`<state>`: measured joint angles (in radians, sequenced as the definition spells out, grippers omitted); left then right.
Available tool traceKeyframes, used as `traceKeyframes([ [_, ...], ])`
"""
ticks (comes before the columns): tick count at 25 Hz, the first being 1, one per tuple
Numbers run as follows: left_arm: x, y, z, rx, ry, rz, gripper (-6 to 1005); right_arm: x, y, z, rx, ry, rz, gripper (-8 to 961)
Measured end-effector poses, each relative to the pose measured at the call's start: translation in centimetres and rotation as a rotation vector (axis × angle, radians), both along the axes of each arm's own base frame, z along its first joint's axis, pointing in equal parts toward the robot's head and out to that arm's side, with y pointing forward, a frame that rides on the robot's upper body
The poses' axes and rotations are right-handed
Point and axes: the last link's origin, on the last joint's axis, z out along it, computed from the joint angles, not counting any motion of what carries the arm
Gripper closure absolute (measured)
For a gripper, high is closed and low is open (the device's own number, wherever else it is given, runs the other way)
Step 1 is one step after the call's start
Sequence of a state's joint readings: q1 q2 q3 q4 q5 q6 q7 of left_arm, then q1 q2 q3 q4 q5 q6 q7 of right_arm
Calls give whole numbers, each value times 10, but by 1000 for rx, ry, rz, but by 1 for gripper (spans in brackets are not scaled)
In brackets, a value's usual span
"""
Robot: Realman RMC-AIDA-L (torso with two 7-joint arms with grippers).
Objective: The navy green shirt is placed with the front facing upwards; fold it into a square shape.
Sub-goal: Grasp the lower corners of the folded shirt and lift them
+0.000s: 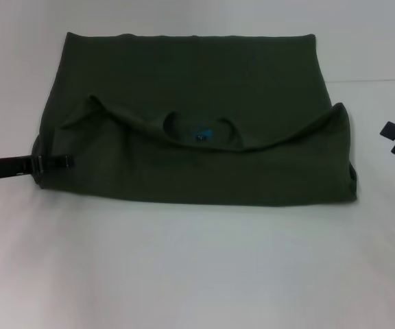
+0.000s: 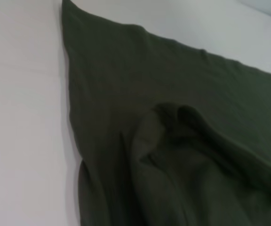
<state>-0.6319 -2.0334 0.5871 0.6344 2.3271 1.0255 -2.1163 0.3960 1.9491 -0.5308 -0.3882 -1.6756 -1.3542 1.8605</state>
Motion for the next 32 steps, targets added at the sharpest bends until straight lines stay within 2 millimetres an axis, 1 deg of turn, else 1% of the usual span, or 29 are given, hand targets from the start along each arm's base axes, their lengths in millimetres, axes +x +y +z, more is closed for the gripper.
traceKeyframes([
  [3,-1,2,-4,7,28,1,239,-1,1,0,0,1,2,7],
  [12,1,1,-8,-13,45,-23,250,-1,1,0,1,0,1,6],
  [16,0,-2,-10,-17,46,-27,286,0,2,0,2,-2,-1,6],
  [24,1,0,-9,-10,56,-35,358,-2,4,1,4,-5,3,7],
  [29,3,2,-8,-9,60,-40,586,-3,5,1,4,-5,5,6],
  [32,3,3,-7,-7,63,-40,791,-3,5,1,4,-5,6,6],
])
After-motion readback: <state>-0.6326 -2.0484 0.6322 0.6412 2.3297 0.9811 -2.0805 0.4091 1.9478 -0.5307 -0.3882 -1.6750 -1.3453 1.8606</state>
